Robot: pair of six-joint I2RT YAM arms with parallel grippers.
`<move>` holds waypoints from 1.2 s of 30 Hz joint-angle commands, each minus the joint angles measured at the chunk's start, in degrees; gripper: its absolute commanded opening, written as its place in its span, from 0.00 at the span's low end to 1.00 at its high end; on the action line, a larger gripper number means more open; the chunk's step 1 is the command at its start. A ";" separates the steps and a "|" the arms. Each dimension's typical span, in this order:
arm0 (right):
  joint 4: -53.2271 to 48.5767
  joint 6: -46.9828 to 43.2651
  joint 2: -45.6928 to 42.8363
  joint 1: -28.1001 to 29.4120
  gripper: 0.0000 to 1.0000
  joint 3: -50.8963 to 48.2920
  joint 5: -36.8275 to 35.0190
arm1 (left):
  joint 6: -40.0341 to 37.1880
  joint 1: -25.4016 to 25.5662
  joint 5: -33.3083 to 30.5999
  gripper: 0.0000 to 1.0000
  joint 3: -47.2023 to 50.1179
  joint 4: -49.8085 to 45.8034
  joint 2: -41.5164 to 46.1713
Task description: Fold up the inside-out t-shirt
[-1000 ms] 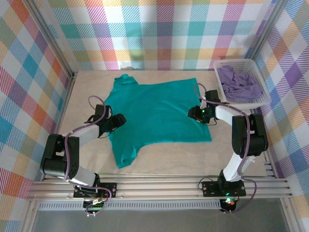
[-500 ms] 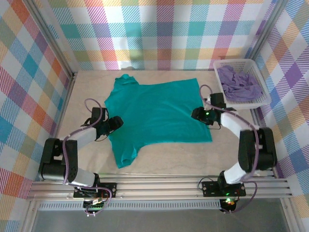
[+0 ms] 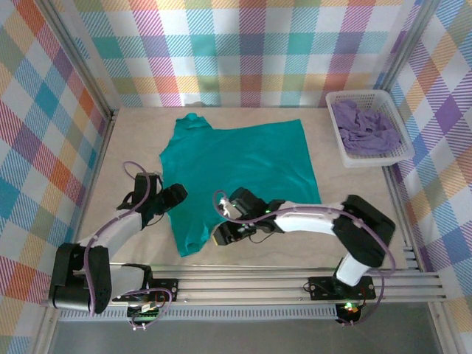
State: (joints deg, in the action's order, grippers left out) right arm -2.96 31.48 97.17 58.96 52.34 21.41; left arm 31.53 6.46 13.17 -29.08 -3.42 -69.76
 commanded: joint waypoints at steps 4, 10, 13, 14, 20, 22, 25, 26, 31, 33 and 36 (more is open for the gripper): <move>2.44 1.54 6.99 0.88 0.47 6.51 0.75 | 0.38 0.92 1.40 0.67 0.56 2.12 -3.18; 2.78 1.63 11.41 0.85 0.43 9.22 0.85 | -0.10 0.84 1.64 0.67 0.77 3.00 -4.90; 2.45 1.17 12.18 0.83 0.41 9.54 -0.03 | -0.37 0.84 1.65 0.67 0.69 3.10 -5.14; 2.44 1.05 12.32 0.85 0.40 9.54 -0.27 | -0.48 0.88 1.64 0.67 0.69 3.15 -5.20; 2.65 1.24 12.31 0.87 0.23 9.32 -0.76 | -0.94 0.86 1.13 0.67 0.69 2.93 -5.33; 2.44 1.21 11.60 0.86 0.15 8.89 -0.98 | -1.33 0.88 0.64 0.67 0.77 2.80 -5.64; 0.51 0.86 9.65 0.87 0.07 8.33 -1.36 | -1.64 0.84 -0.12 0.67 0.69 2.47 -6.20; -0.77 0.64 8.75 0.80 0.05 8.11 -1.57 | -1.81 0.91 -0.47 0.67 0.56 2.41 -6.40; -4.89 0.69 4.46 0.78 0.02 6.14 -0.88 | -2.91 0.84 -2.76 0.67 0.29 1.83 -8.08; -6.47 1.03 3.46 0.67 0.02 5.59 -0.04 | -3.35 0.87 -3.38 0.67 0.16 1.66 -8.97; -8.42 1.52 2.65 0.33 0.02 5.19 0.75 | -3.75 0.88 -3.92 0.67 -0.10 1.63 -10.18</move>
State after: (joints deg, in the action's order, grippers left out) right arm -7.27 32.60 101.30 59.66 58.81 20.27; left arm 29.50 7.01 12.03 -29.19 -0.05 -77.80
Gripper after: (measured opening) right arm 0.063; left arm 0.674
